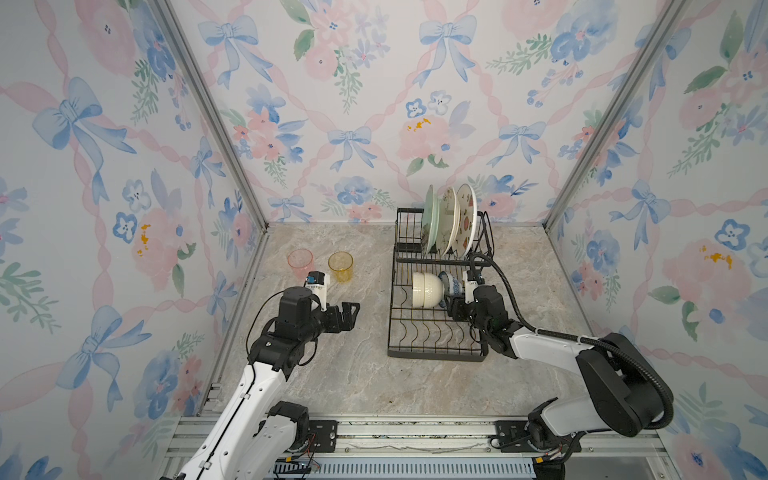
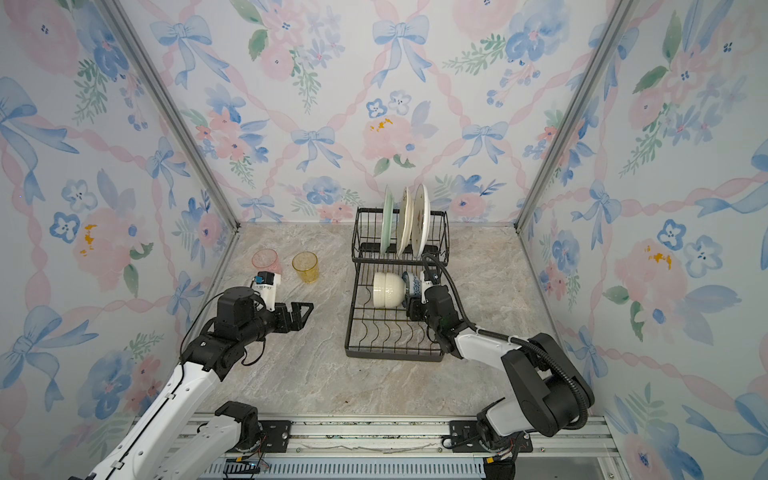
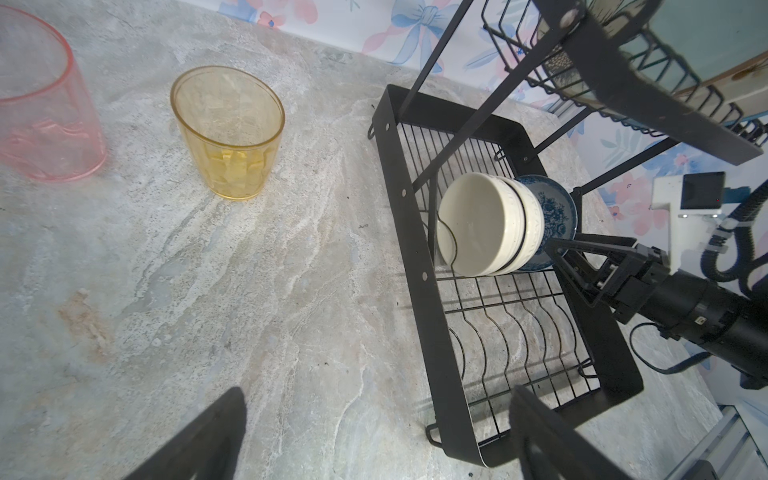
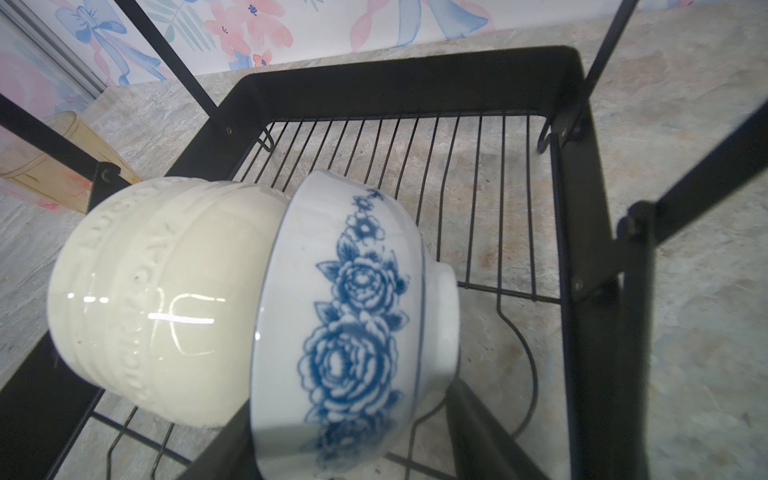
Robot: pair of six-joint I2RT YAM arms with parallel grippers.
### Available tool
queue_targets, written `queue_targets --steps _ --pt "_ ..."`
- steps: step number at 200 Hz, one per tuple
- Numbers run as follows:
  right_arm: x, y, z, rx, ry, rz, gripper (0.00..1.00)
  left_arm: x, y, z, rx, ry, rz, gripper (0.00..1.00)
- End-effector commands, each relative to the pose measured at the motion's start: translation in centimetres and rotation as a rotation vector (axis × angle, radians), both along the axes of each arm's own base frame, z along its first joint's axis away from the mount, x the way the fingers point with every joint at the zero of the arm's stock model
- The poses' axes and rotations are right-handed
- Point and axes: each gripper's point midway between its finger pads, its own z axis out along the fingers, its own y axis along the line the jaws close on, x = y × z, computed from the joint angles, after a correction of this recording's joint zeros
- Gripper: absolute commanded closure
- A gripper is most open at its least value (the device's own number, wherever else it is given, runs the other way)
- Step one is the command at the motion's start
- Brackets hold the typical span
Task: Unload the mixed dishes from the dish rack
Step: 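Tilt the blue-and-white bowl away from the cream bowls with the right gripper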
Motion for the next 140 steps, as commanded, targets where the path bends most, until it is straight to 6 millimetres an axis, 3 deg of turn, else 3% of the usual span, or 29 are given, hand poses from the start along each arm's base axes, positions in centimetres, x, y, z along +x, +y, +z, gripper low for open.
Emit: queue_targets --steps 1,28,59,140 --pt "0.4 -0.3 -0.7 -0.013 0.031 -0.02 0.35 0.0 -0.1 -0.2 -0.012 -0.003 -0.005 0.02" --pt "0.4 0.3 -0.6 0.001 0.03 0.007 0.38 0.1 -0.1 -0.1 -0.012 -0.004 -0.004 0.02" --pt "0.6 0.6 -0.2 0.011 0.021 0.017 0.59 0.1 -0.1 -0.1 -0.011 -0.004 -0.003 0.02" --pt "0.3 -0.7 0.6 -0.004 0.0 -0.036 0.61 0.1 -0.1 0.0 -0.014 -0.006 -0.002 0.02"
